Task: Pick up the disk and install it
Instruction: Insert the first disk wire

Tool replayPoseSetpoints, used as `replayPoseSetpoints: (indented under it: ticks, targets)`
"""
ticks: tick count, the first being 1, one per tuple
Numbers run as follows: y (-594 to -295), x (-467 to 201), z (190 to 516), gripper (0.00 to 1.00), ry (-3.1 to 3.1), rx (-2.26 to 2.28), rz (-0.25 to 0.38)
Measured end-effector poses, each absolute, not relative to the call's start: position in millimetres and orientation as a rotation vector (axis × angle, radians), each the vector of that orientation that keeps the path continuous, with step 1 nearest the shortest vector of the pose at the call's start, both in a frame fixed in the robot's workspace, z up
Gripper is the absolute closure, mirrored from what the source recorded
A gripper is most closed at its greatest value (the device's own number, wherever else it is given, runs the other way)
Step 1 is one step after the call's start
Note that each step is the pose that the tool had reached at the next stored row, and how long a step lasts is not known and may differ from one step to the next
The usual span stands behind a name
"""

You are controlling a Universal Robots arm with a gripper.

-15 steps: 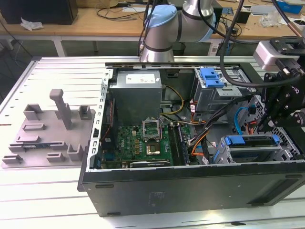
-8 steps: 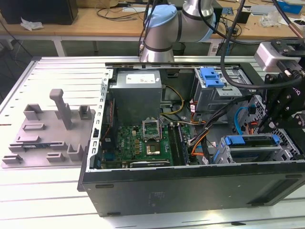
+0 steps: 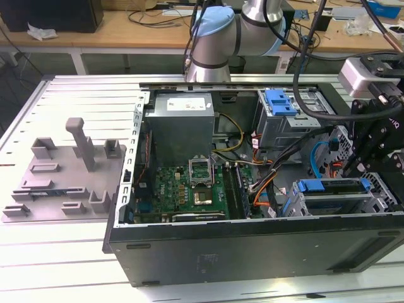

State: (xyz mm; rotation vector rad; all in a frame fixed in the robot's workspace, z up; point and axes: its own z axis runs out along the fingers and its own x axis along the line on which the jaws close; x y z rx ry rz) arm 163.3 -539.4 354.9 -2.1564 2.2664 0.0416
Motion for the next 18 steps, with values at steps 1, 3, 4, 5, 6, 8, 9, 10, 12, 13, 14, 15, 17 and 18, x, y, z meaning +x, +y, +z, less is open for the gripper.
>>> replayPoseSetpoints:
  ticks: [1, 3, 4, 5, 6, 8, 9, 10, 12, 13, 14, 15, 17, 18]
  targets:
    - [-539.7, 163.3, 354.9, 0.84, 2.266, -2.157, 0.041]
    - [-539.8, 163.4, 354.8, 0.84, 2.266, -2.157, 0.042]
    - [-539.9, 163.5, 354.8, 0.84, 2.266, -2.157, 0.042]
    - [-539.9, 163.7, 354.8, 0.84, 2.265, -2.158, 0.042]
    - [-539.9, 163.8, 354.8, 0.84, 2.265, -2.158, 0.042]
    - [-539.9, 163.9, 354.7, 0.84, 2.264, -2.159, 0.042]
    - [-539.9, 163.9, 354.8, 0.84, 2.264, -2.159, 0.042]
    - [-539.9, 163.9, 354.8, 0.84, 2.264, -2.159, 0.042]
    - [-539.9, 163.9, 354.8, 0.84, 2.264, -2.159, 0.042]
    - [-539.9, 163.9, 354.7, 0.84, 2.264, -2.159, 0.042]
    - [-539.9, 163.9, 354.8, 0.84, 2.264, -2.159, 0.042]
    - [-539.9, 163.9, 354.7, 0.84, 2.264, -2.159, 0.042]
    - [-539.9, 163.9, 354.7, 0.84, 2.264, -2.159, 0.041]
    - [-539.9, 164.0, 354.6, 0.84, 2.264, -2.159, 0.041]
